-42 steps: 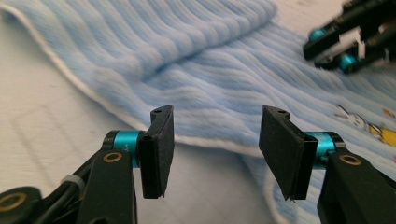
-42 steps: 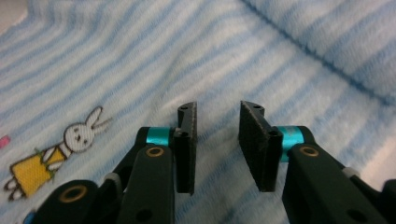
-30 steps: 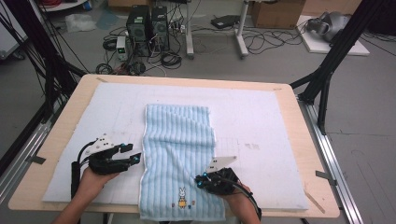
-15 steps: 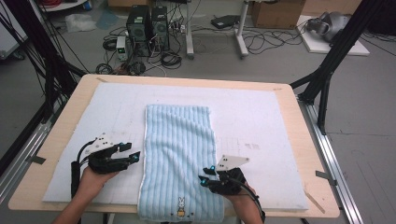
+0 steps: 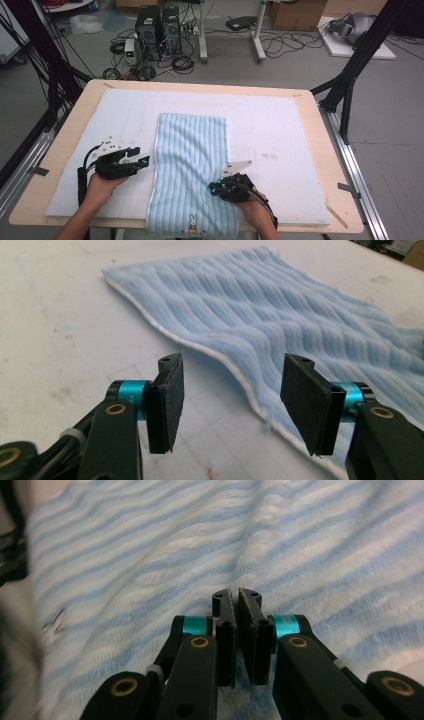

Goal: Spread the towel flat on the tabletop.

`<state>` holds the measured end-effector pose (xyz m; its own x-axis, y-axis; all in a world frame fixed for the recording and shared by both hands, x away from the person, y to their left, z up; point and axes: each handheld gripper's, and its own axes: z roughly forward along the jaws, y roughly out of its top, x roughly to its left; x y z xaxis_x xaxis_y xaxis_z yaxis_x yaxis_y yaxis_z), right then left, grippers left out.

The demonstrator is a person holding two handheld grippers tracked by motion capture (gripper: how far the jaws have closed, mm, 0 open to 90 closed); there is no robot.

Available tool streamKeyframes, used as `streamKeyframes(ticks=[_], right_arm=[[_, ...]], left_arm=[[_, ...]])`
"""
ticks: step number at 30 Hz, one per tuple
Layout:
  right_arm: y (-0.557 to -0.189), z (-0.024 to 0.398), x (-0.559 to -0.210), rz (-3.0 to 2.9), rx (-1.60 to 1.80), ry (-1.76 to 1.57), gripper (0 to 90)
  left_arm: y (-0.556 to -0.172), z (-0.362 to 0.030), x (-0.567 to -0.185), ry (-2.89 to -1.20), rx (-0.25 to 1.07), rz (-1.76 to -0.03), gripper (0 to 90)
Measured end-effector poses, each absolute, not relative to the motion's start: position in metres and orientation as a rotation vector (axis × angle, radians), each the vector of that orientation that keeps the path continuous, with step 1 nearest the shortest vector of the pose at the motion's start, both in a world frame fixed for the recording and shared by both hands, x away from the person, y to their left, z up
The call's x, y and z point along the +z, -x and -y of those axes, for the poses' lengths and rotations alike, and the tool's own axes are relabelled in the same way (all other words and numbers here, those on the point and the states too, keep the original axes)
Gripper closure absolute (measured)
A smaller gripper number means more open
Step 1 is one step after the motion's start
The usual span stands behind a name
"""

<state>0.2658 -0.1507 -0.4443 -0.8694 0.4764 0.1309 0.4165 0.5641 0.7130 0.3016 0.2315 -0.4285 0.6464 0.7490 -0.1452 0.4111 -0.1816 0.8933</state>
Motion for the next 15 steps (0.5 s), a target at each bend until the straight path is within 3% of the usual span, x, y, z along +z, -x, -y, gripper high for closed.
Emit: streamKeyframes(ticks=[4,7,11,15], right_arm=[[-0.258,0.156,-0.442,-2.799,1.208,-0.709,84.3],[-0.259,0.163,-0.44,-2.782,1.243,-0.702,75.9],[-0.278,0.179,-0.43,-2.626,1.365,-0.819,63.1],[-0.305,0.193,-0.426,-2.475,1.339,-0.949,59.5]], left_arm=[[-0.309,-0.229,-0.427,-1.804,0.394,-0.936,43.0],[-0.317,-0.227,-0.429,-1.808,0.389,-0.943,43.0],[-0.329,-0.223,-0.427,-1.804,0.393,-0.943,43.0],[-0.34,-0.22,-0.428,-1.79,0.409,-0.953,43.1]])
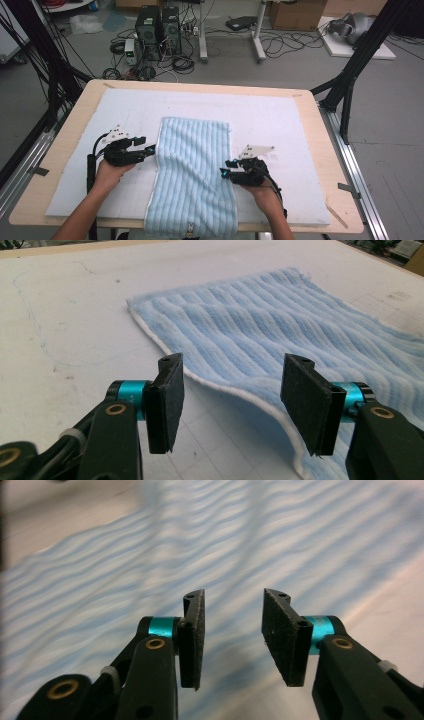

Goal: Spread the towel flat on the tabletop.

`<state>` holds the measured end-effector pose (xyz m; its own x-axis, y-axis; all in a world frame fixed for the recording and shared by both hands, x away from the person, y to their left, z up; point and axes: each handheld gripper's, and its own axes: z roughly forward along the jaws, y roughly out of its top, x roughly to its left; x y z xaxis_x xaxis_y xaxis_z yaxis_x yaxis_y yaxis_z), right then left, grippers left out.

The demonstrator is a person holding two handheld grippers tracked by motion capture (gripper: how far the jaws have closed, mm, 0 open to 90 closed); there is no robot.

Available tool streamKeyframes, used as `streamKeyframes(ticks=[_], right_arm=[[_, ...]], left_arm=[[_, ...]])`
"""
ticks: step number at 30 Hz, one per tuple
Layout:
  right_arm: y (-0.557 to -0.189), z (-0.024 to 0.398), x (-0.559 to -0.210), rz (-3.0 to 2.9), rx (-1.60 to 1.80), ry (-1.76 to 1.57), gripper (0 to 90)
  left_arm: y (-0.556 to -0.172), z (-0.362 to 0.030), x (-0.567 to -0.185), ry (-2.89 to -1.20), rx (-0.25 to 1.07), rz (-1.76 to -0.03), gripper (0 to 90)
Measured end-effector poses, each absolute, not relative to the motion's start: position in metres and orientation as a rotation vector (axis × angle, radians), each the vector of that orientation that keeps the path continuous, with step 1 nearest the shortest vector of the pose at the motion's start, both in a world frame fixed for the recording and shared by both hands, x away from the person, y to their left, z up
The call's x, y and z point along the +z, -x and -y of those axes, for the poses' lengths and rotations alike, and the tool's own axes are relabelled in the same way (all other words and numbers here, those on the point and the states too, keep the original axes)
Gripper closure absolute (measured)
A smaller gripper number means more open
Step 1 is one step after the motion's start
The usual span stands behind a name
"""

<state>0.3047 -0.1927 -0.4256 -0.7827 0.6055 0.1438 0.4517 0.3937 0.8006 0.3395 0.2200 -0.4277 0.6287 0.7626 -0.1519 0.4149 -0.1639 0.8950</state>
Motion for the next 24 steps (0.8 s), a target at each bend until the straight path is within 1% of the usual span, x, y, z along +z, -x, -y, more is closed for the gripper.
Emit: streamKeyframes(ticks=[6,8,9,10,11,17,18,19,20,21,22,23,24], right_arm=[[-0.347,0.2,-0.427,-2.3,1.296,-1.066,52.1],[-0.366,0.198,-0.428,-2.258,1.243,-1.127,47.1],[-0.375,0.198,-0.429,-2.245,1.215,-1.162,47.1],[-0.394,0.194,-0.431,-2.23,1.16,-1.21,47.1],[-0.394,0.194,-0.431,-2.23,1.16,-1.21,47.1],[-0.44,0.178,-0.44,-2.174,1.131,-1.335,47.8],[-0.451,0.171,-0.444,-2.203,1.079,-1.345,54.7],[-0.451,0.171,-0.444,-2.203,1.079,-1.345,54.7],[-0.455,0.167,-0.445,-2.222,1.04,-1.326,63.3],[-0.457,0.163,-0.446,-2.228,1.002,-1.304,69.7],[-0.459,0.161,-0.446,-2.237,1.009,-1.285,81.0],[-0.46,0.16,-0.445,-2.238,0.992,-1.274,84.3],[-0.463,0.157,-0.442,-2.214,0.895,-1.247,85.9]], left_arm=[[-0.353,-0.215,-0.428,-1.806,0.402,-0.964,43.0],[-0.356,-0.214,-0.428,-1.803,0.402,-0.972,43.1],[-0.358,-0.213,-0.428,-1.815,0.398,-0.975,43.0],[-0.358,-0.213,-0.429,-1.81,0.398,-0.973,43.0],[-0.359,-0.213,-0.429,-1.807,0.396,-0.976,43.0],[-0.364,-0.211,-0.435,-1.815,0.38,-1.003,43.0],[-0.365,-0.211,-0.435,-1.819,0.377,-1.005,43.0],[-0.365,-0.21,-0.436,-1.817,0.382,-1.009,43.0],[-0.366,-0.21,-0.436,-1.821,0.384,-1.011,43.0],[-0.367,-0.21,-0.436,-1.819,0.385,-1.013,43.0],[-0.367,-0.211,-0.436,-1.821,0.384,-1.013,43.0],[-0.368,-0.21,-0.436,-1.818,0.386,-1.022,43.0],[-0.369,-0.21,-0.436,-1.815,0.394,-1.025,43.0]])
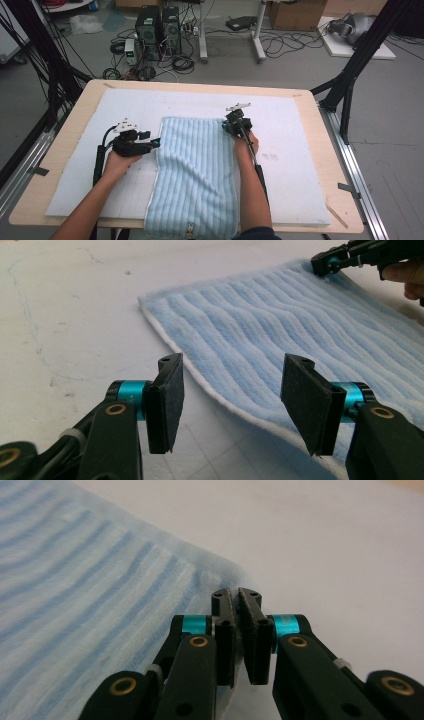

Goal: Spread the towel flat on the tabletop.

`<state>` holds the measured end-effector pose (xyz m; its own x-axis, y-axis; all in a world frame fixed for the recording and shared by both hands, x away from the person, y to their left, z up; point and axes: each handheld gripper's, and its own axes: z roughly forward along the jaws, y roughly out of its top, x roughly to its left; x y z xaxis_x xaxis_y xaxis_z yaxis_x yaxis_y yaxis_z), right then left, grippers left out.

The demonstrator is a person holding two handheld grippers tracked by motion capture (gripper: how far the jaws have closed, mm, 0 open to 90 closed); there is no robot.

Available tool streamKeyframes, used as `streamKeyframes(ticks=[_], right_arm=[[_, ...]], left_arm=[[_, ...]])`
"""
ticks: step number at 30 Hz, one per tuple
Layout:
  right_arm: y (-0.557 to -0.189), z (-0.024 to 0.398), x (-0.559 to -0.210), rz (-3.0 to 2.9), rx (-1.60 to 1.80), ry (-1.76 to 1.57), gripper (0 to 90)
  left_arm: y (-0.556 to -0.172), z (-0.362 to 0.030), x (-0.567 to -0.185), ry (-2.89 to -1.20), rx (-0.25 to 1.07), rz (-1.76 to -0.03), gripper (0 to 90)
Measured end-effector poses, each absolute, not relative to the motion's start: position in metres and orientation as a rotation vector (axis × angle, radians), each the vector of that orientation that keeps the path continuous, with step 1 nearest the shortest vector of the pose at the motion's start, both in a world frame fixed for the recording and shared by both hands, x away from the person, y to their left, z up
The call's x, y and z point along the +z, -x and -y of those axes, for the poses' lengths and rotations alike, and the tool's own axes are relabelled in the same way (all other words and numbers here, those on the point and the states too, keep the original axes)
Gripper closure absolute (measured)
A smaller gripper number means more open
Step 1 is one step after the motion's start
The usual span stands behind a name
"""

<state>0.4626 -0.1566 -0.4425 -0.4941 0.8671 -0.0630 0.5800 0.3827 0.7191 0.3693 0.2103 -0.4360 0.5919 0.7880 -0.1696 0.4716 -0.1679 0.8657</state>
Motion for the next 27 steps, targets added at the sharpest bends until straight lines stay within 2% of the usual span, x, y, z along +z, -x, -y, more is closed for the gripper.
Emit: streamKeyframes(ticks=[4,7,14,27], right_arm=[[-0.466,0.163,-0.44,-2.122,0.821,-1.264,84.6],[-0.466,0.173,-0.44,-2.097,0.87,-1.324,70.8],[-0.447,0.192,-0.422,-2.07,1.025,-1.299,57.3],[-0.39,0.224,-0.409,-2.128,1.137,-1.244,52.2]], left_arm=[[-0.374,-0.208,-0.435,-1.812,0.399,-1.038,43.1],[-0.38,-0.205,-0.433,-1.804,0.403,-1.039,43.0],[-0.401,-0.197,-0.437,-1.799,0.395,-1.076,43.0],[-0.454,-0.177,-0.439,-1.822,0.395,-1.161,41.0]])
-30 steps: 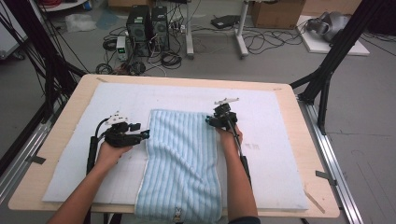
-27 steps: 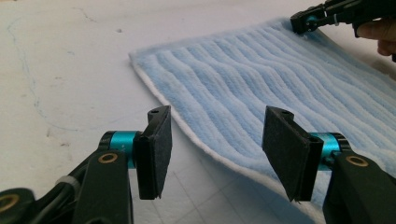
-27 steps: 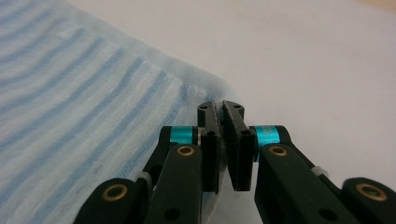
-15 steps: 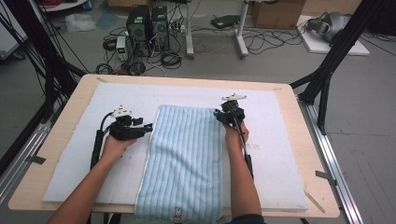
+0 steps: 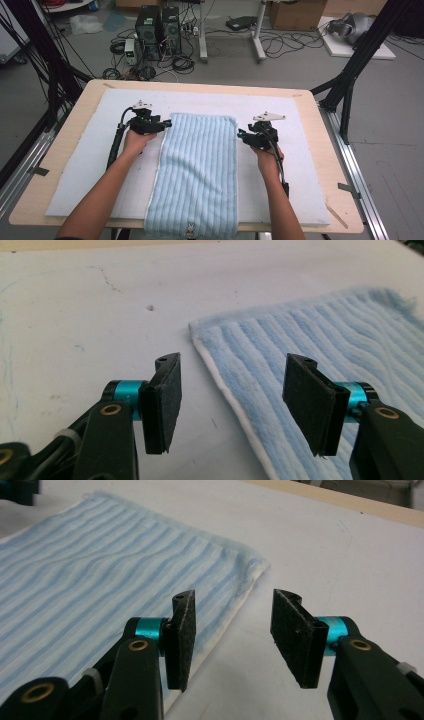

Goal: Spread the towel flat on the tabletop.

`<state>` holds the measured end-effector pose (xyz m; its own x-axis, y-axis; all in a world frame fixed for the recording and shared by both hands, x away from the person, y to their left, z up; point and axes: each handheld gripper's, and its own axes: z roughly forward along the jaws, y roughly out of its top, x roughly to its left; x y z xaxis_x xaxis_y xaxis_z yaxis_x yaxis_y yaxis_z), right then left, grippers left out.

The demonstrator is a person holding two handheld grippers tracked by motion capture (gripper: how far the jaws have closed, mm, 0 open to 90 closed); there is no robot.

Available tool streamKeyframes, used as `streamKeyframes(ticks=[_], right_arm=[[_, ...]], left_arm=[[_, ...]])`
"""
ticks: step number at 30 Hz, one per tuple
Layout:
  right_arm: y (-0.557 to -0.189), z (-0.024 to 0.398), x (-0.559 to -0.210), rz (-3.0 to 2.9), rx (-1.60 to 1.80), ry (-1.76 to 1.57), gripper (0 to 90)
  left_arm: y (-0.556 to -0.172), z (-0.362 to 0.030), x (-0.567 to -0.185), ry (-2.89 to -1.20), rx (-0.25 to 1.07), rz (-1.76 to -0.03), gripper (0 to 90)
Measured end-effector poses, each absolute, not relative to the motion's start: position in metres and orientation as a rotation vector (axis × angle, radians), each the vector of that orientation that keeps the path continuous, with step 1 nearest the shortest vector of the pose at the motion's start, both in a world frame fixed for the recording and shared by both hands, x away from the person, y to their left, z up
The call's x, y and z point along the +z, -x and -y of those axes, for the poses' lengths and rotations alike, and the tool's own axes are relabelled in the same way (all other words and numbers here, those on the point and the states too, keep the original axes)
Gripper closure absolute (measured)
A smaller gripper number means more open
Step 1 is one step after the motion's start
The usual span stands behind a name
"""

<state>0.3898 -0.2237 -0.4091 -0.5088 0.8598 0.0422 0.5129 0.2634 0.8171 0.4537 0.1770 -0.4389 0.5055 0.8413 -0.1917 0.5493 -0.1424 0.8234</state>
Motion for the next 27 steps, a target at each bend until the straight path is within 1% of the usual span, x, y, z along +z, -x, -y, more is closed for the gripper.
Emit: streamKeyframes(ticks=[4,6,9,11,13,14,15,16,20,25,27], right_arm=[[-0.38,0.23,-0.408,-2.149,1.15,-1.257,50.5],[-0.375,0.231,-0.407,-2.135,1.178,-1.233,50.7],[-0.37,0.232,-0.408,-2.128,1.197,-1.226,50.7],[-0.369,0.234,-0.413,-2.128,1.201,-1.238,50.6],[-0.372,0.236,-0.417,-2.131,1.194,-1.262,48.9],[-0.374,0.237,-0.42,-2.127,1.194,-1.283,48.2],[-0.377,0.238,-0.422,-2.119,1.199,-1.303,47.9],[-0.38,0.238,-0.424,-2.108,1.208,-1.32,47.9],[-0.395,0.23,-0.437,-2.128,1.168,-1.357,49.8],[-0.414,0.21,-0.45,-2.192,1.097,-1.368,50.5],[-0.418,0.205,-0.448,-2.183,1.129,-1.338,57.4]], left_arm=[[-0.465,-0.167,-0.442,-1.87,0.411,-1.176,41.3],[-0.468,-0.162,-0.444,-1.897,0.429,-1.17,43.2],[-0.469,-0.153,-0.449,-1.985,0.467,-1.12,52.2],[-0.468,-0.148,-0.449,-2.019,0.511,-1.082,55.4],[-0.467,-0.147,-0.449,-2.028,0.503,-1.054,66.7],[-0.466,-0.146,-0.449,-2.035,0.515,-1.051,76.4],[-0.466,-0.145,-0.449,-2.033,0.517,-1.055,83.3],[-0.467,-0.144,-0.449,-2.027,0.52,-1.064,85.3],[-0.469,-0.148,-0.451,-1.967,0.492,-1.124,86.2],[-0.47,-0.149,-0.451,-1.96,0.484,-1.131,86.3],[-0.469,-0.149,-0.451,-1.959,0.485,-1.131,86.3]])
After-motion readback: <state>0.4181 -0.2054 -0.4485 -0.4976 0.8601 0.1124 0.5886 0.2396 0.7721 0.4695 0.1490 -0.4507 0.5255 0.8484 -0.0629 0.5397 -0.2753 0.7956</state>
